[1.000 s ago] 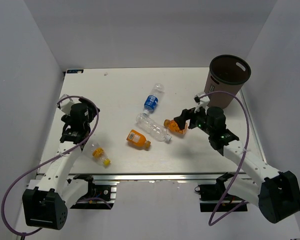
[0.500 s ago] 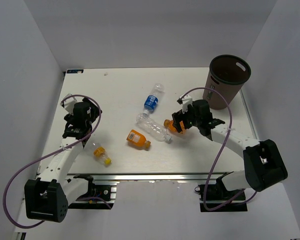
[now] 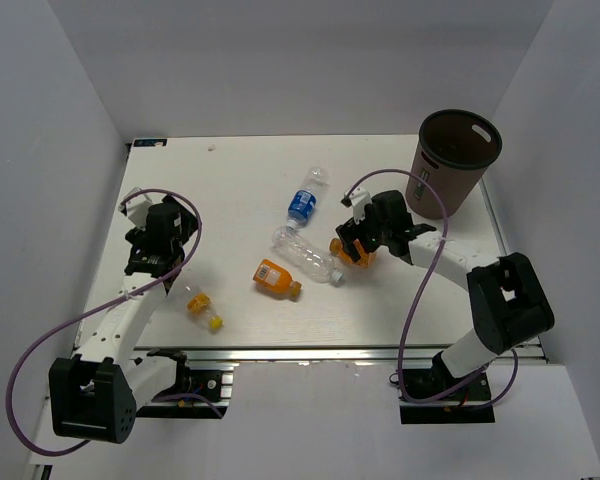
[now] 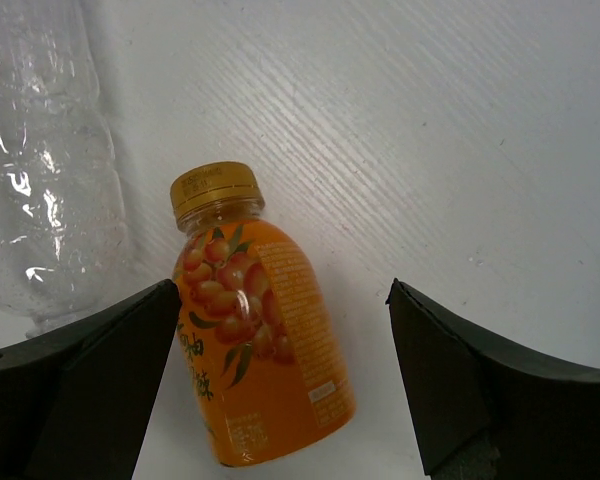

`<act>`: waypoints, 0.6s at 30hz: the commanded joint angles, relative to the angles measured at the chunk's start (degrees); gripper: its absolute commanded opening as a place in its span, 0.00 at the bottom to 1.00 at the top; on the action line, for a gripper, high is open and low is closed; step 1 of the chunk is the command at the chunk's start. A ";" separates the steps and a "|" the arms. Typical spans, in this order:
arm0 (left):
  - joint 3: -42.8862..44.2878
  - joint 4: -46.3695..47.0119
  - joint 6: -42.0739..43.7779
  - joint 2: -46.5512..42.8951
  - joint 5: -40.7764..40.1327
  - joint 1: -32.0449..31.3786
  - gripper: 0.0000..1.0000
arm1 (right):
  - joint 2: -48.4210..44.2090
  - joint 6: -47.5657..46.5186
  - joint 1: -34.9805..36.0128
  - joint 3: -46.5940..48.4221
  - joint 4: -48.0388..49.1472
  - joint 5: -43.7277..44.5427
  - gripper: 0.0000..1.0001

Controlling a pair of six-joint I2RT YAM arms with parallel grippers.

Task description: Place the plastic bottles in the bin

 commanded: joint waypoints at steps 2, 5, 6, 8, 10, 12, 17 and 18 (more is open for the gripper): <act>1.92 -0.54 0.74 -0.66 -1.72 0.15 0.98 | 0.79 -2.16 0.22 2.14 -3.56 -2.20 0.89; 1.92 -0.63 0.74 -0.39 -1.81 0.15 0.98 | 1.66 -1.72 0.22 2.23 -4.70 -3.08 0.89; 1.92 -0.63 0.74 -0.39 -1.81 0.15 0.98 | 1.84 -1.55 0.22 2.15 -4.71 -3.26 0.89; 2.01 -0.72 0.66 -0.13 -1.81 0.15 0.98 | 2.37 -0.41 0.22 2.06 -4.88 -3.09 0.89; 2.01 -0.55 0.66 0.13 -1.98 0.15 0.98 | 2.55 0.21 0.22 1.71 -4.71 -3.17 0.89; 2.09 -0.81 0.48 0.40 -2.07 0.15 0.98 | 2.37 0.39 0.22 0.83 -3.83 -2.30 0.87; 2.71 -1.51 0.48 1.36 -2.33 0.15 0.98 | 1.41 0.56 0.22 1.09 -3.39 -0.80 0.72; 2.71 -1.60 0.48 1.45 -2.33 0.15 0.98 | 1.23 0.57 0.22 1.00 -3.74 -0.80 0.68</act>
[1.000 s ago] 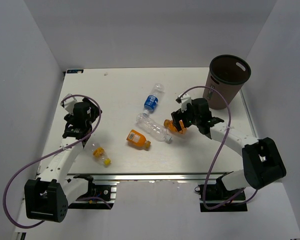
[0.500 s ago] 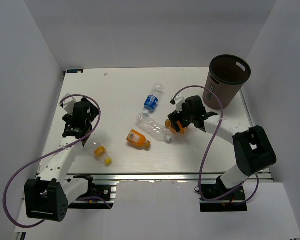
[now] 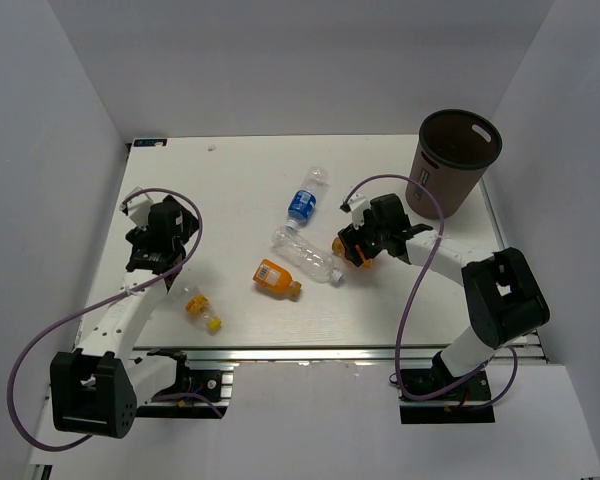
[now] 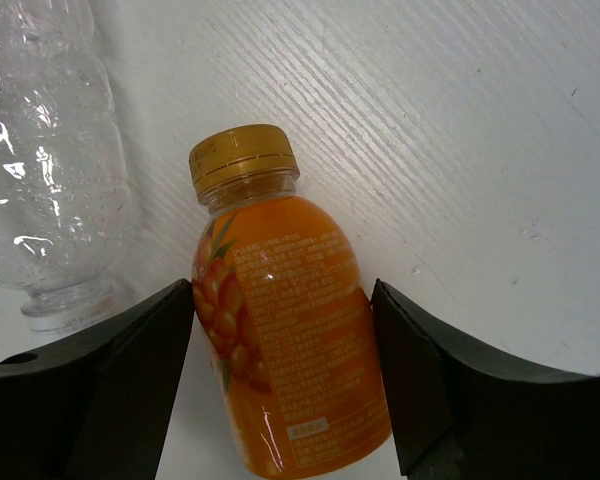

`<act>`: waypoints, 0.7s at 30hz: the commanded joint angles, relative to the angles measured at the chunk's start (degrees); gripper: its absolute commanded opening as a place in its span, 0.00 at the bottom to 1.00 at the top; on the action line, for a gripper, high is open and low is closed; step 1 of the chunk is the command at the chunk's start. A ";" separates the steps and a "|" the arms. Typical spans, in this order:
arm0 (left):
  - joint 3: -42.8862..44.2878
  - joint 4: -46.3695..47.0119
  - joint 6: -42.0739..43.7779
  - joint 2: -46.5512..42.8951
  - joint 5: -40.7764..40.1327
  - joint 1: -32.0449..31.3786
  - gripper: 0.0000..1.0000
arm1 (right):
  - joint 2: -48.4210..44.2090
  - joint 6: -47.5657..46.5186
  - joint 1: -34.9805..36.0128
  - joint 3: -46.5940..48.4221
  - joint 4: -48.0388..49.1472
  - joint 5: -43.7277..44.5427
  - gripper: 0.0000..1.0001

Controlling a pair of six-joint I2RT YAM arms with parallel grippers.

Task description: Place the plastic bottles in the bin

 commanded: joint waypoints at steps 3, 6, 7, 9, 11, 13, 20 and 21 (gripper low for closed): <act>2.18 -1.01 0.20 -0.10 -1.20 0.15 0.98 | -1.09 0.43 0.08 1.04 -0.35 0.82 0.55; 2.01 -0.92 0.20 -0.36 -1.11 0.15 0.98 | -0.57 0.61 0.08 1.22 -0.71 0.12 0.48; 2.10 -0.92 0.11 -0.45 -1.11 0.15 0.98 | -0.47 0.70 0.08 1.40 -1.06 0.11 0.40; 2.01 -1.01 0.11 -0.54 -1.20 0.15 0.98 | -0.39 0.79 0.08 1.57 -1.32 0.46 0.32; 2.01 -1.01 0.11 -0.54 -1.20 0.15 0.98 | -0.65 1.05 0.08 2.27 -1.67 0.73 0.22; 2.10 -1.10 0.11 -0.54 -1.37 0.15 0.98 | -1.26 1.66 0.00 3.50 -3.07 0.73 0.16; 2.36 -1.36 0.11 -0.63 -1.72 0.15 0.98 | -6.44 1.49 -0.09 6.76 -2.74 1.52 0.09; 2.27 -1.36 0.11 -0.63 -1.72 0.15 0.98 | -8.10 1.49 -0.18 7.54 -2.38 2.22 0.08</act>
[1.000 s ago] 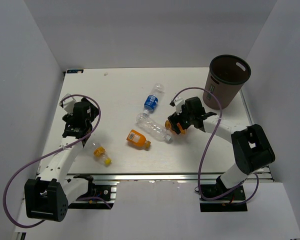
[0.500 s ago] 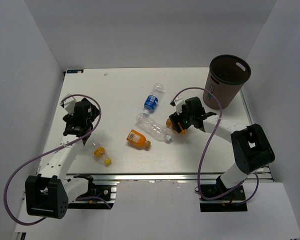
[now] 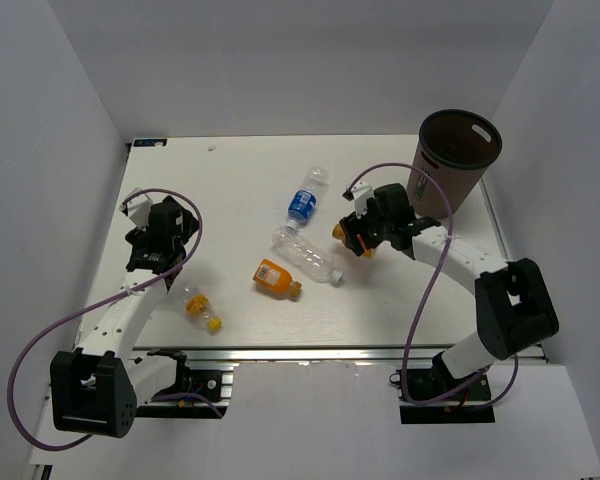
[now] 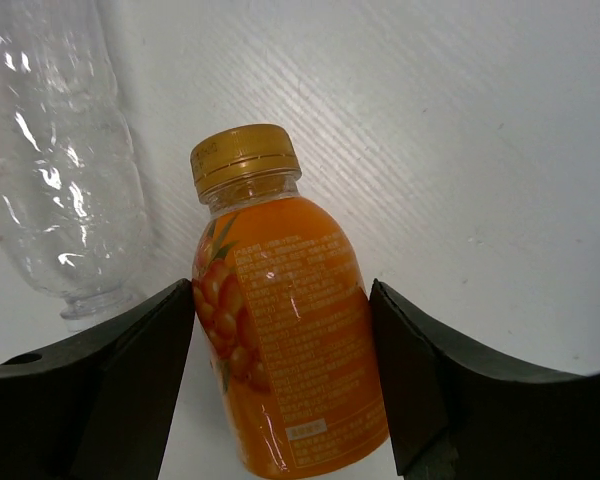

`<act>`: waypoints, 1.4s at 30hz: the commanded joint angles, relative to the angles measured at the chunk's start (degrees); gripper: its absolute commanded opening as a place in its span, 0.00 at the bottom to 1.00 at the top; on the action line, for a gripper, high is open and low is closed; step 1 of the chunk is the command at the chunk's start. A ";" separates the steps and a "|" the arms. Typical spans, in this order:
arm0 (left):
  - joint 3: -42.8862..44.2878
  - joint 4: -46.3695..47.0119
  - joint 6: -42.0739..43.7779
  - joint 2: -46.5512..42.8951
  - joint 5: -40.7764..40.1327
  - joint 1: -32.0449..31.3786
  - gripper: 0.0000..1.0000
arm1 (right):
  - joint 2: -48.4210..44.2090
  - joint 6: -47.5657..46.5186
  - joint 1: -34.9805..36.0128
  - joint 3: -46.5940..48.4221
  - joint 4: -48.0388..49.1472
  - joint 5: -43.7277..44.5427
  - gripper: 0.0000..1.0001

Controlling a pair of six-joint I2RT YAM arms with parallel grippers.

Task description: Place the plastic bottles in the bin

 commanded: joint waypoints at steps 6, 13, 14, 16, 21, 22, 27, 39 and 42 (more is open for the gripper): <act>2.27 -0.97 -0.04 -1.04 -1.79 0.15 0.98 | -9.73 1.30 -1.85 11.05 0.24 5.26 0.06; 2.27 -0.97 -0.22 -1.04 -1.71 0.15 0.98 | -11.85 5.60 -7.28 20.47 10.56 18.27 0.08; 2.19 -0.97 -0.22 -1.04 -1.71 0.15 0.98 | -12.54 6.21 -8.08 19.94 13.04 22.47 0.09; 2.01 -0.36 -0.05 -1.13 -1.71 0.15 0.98 | -13.08 8.23 -11.75 18.80 19.27 25.66 0.10; 2.36 -0.62 -0.13 -0.25 -2.15 0.15 0.98 | -10.28 12.02 -20.56 19.93 21.51 24.45 0.10; 2.36 -0.44 -0.13 -0.16 -1.97 0.15 0.98 | -9.14 11.76 -22.40 20.81 21.07 23.66 0.13; 2.19 0.17 -0.05 0.10 -1.53 0.15 0.98 | -1.31 11.41 -25.49 25.47 17.73 23.74 0.36; 1.13 3.95 0.04 1.07 3.30 0.15 0.98 | -3.58 13.34 -25.67 24.08 11.66 15.40 0.89; 0.87 4.56 -0.05 0.80 4.27 0.15 0.98 | -7.53 13.60 -25.67 22.14 11.57 11.19 0.90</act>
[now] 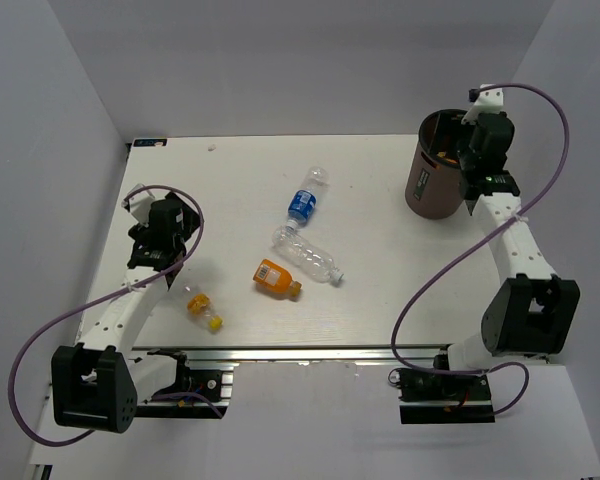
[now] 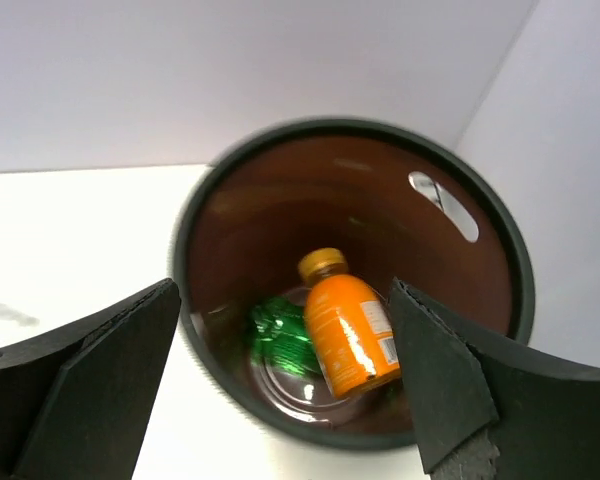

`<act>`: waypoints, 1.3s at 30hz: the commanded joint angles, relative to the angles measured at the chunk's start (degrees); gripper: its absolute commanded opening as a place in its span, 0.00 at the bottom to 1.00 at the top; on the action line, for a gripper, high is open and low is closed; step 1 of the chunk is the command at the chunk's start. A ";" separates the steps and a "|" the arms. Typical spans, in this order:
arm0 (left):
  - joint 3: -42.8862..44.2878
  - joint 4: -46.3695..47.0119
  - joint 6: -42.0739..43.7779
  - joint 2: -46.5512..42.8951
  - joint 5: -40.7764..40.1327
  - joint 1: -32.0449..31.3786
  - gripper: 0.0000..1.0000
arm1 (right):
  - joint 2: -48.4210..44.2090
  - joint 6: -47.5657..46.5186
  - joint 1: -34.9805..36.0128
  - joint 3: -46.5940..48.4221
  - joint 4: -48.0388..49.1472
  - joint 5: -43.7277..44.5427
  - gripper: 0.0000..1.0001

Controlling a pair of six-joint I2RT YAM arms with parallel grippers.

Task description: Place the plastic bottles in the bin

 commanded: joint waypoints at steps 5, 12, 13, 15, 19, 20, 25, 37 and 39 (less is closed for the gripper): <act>-0.95 4.28 -0.83 -1.10 3.03 0.15 0.98 | -11.87 3.15 0.21 -3.64 -1.01 -20.39 0.89; -0.34 4.65 0.39 0.13 8.13 0.15 0.98 | -12.06 -6.42 12.92 -0.23 -14.73 -24.47 0.89; -0.77 4.56 0.48 -0.13 7.87 0.15 0.98 | -11.10 -8.26 15.22 -0.14 -15.87 -26.12 0.89; -1.39 4.91 0.92 -0.92 7.17 0.15 0.98 | -9.69 -13.45 20.74 0.74 -19.81 -29.11 0.89; -2.71 6.23 1.45 -0.84 5.58 0.15 0.98 | -4.17 -19.00 26.74 1.71 -23.61 -33.44 0.89; -2.45 6.32 1.62 -0.49 5.67 0.15 0.98 | -3.36 -20.31 29.02 1.62 -23.79 -32.65 0.89; -2.36 6.23 1.80 0.22 5.06 0.15 0.98 | 2.69 -21.64 35.19 6.54 -27.66 -27.10 0.89; -2.01 3.77 2.15 -0.57 1.10 0.15 0.98 | 26.33 -26.13 43.54 24.37 -44.70 -14.02 0.89; -2.36 3.86 2.06 -1.36 -0.21 0.15 0.98 | 28.01 -25.60 44.15 25.61 -45.06 -11.73 0.89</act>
